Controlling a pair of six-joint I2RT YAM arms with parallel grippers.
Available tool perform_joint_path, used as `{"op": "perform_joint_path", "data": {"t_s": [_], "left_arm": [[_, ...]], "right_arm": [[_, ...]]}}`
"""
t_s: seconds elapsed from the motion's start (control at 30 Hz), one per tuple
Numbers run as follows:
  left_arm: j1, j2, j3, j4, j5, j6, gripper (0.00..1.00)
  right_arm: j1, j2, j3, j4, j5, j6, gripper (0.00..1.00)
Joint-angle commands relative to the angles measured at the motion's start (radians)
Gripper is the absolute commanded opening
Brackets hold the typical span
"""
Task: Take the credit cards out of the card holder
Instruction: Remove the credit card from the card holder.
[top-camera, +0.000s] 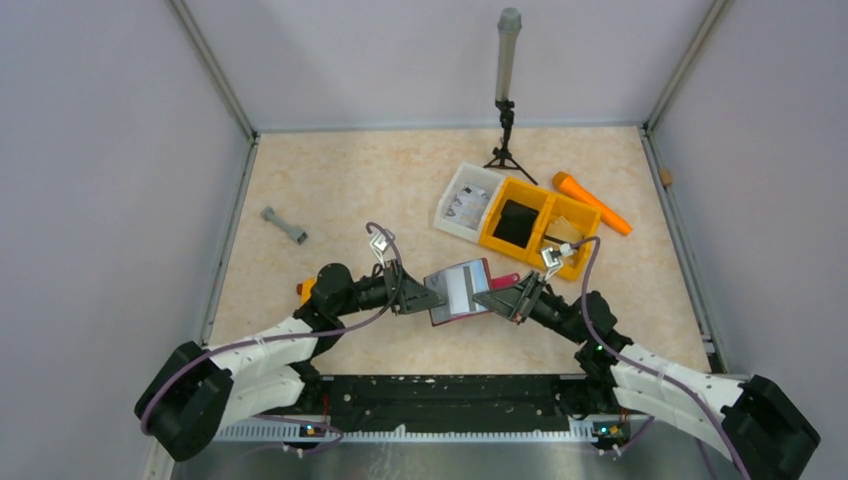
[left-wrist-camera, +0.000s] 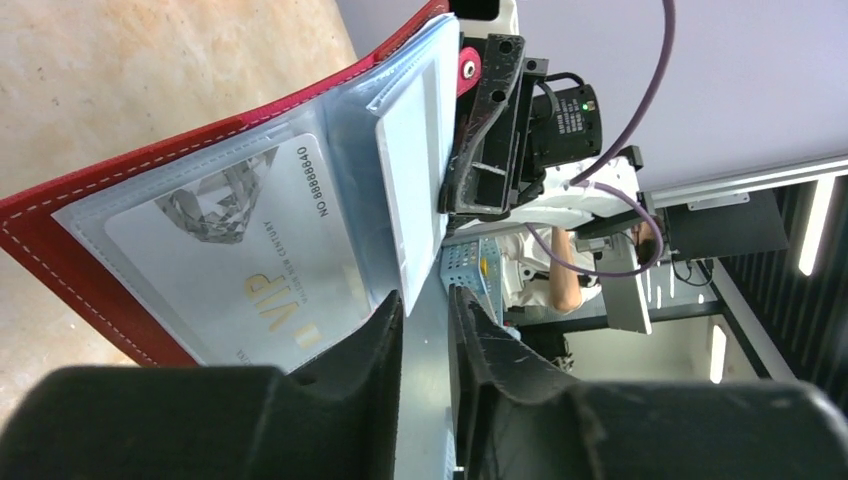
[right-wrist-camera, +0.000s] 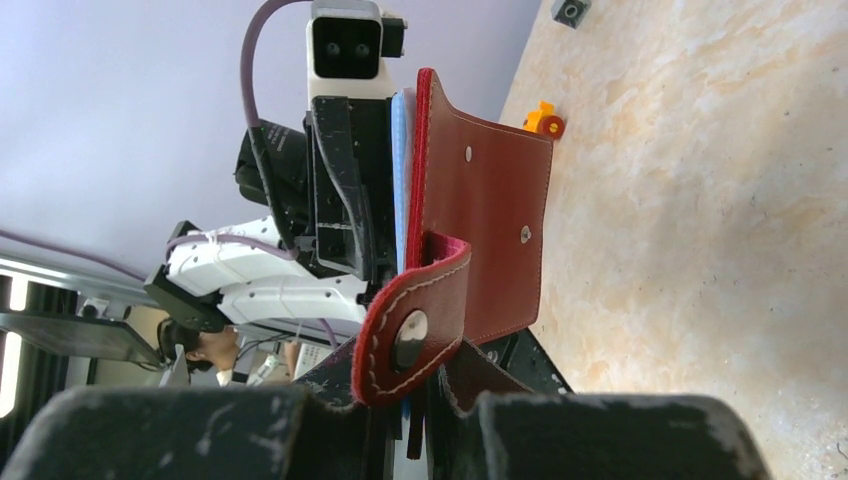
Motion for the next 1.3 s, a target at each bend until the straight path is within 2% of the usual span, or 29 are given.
{"op": "perform_joint_path", "data": {"t_s": [0.0,0.33,0.57,0.73,0.77,0.8,0.87,0.9,0.97,1.03,1.07,1.13,1.27], "left_arm": [[0.004,0.033,0.039,0.043,0.022,0.007,0.28],[0.003,0.067,0.059,0.059,0.029,0.003,0.29],[0.003,0.120,0.059,0.179,0.053,-0.050,0.28],[0.003,0.142,0.045,0.252,0.063,-0.082,0.04],[0.003,0.139,0.040,0.252,0.060,-0.081,0.00],[0.003,0.134,0.035,0.248,0.055,-0.078,0.00],[0.003,0.119,0.030,0.226,0.051,-0.067,0.00],[0.003,0.112,0.028,0.214,0.048,-0.061,0.00],[0.003,0.099,0.025,0.196,0.045,-0.052,0.00],[0.003,0.093,0.025,0.190,0.048,-0.052,0.00],[0.004,0.093,0.024,0.189,0.051,-0.053,0.00],[0.003,0.090,0.024,0.188,0.054,-0.053,0.00],[0.003,0.080,0.023,0.175,0.059,-0.048,0.00]], "right_arm": [[-0.012,0.034,0.011,0.137,-0.025,0.025,0.00],[-0.012,0.080,0.005,0.200,-0.047,0.046,0.00],[-0.012,0.108,0.027,0.171,-0.072,0.037,0.00],[-0.012,0.119,0.016,0.194,-0.076,0.044,0.00],[-0.012,0.115,0.012,0.195,-0.072,0.046,0.04],[-0.012,0.109,0.008,0.194,-0.068,0.046,0.08],[-0.012,0.097,0.003,0.193,-0.057,0.047,0.29],[-0.011,0.090,0.003,0.189,-0.054,0.046,0.36],[-0.012,0.081,0.003,0.185,-0.053,0.040,0.43],[-0.012,0.076,0.004,0.194,-0.053,0.039,0.45],[-0.012,0.076,0.005,0.194,-0.051,0.040,0.43],[-0.012,0.076,0.011,0.187,-0.050,0.040,0.27],[-0.013,0.073,0.009,0.186,-0.045,0.043,0.07]]}}
